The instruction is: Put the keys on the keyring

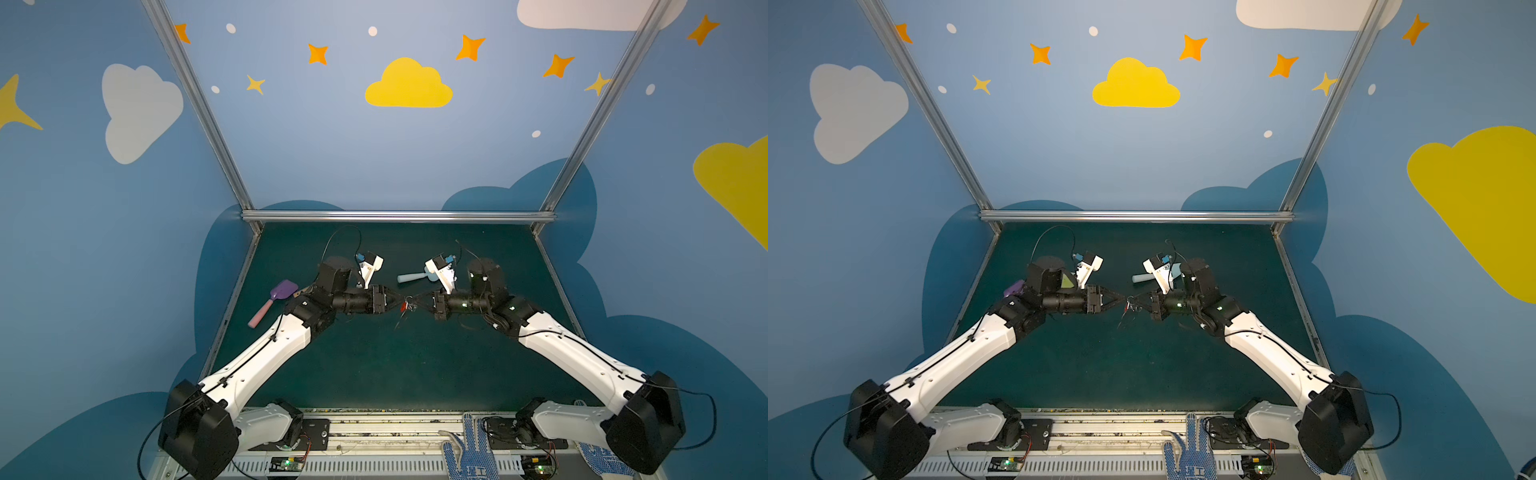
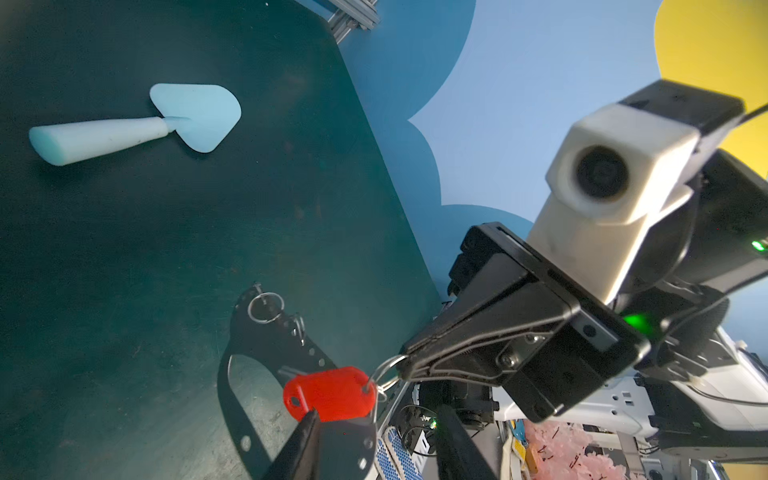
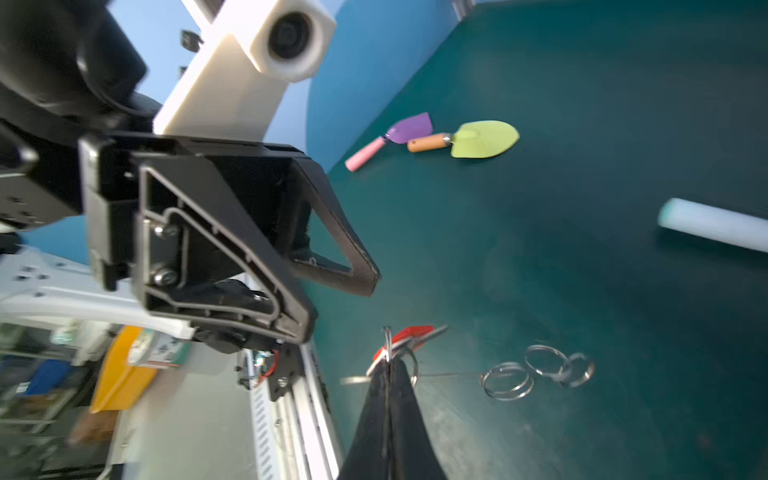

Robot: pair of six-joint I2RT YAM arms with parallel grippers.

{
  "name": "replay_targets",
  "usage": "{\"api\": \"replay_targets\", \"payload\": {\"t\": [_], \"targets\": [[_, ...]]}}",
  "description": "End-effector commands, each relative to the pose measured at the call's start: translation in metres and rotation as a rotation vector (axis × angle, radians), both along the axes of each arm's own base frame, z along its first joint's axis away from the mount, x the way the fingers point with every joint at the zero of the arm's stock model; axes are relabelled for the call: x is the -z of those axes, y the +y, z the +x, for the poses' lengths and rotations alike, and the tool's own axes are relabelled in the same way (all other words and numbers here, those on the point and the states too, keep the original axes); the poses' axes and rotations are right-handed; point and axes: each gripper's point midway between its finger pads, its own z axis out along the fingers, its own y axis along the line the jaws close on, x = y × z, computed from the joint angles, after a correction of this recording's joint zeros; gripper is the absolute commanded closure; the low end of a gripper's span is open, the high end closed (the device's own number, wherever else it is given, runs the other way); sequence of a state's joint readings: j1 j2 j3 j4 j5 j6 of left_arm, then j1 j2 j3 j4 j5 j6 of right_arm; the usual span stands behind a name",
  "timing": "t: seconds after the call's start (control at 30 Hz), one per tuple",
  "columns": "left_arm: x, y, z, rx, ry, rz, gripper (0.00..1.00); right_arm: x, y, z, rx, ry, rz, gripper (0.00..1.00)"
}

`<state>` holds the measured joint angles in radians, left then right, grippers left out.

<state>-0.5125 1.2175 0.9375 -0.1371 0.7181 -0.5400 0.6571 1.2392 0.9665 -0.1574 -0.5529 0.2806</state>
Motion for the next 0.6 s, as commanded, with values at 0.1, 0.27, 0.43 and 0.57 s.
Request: {"api": "replay_targets", "payload": {"t": [0.1,0.27,0.43,0.57], "targets": [[0.024,-0.005,-0.004,0.02,0.044,0.05,0.52,0.013,-0.009,0.004,0.055,-0.014,-0.112,1.0],[0.034,-0.008,-0.007,0.023,0.043,0.095,0.46,0.013,-0.008,0.006,0.068,-0.003,-0.106,1.0],[0.046,-0.003,-0.005,-0.015,0.035,0.157,0.41,0.008,-0.006,0.006,0.069,0.005,-0.08,1.0],[0.059,0.011,0.003,-0.113,0.048,0.186,0.35,0.003,-0.005,0.006,0.07,0.007,-0.058,1.0]]}}
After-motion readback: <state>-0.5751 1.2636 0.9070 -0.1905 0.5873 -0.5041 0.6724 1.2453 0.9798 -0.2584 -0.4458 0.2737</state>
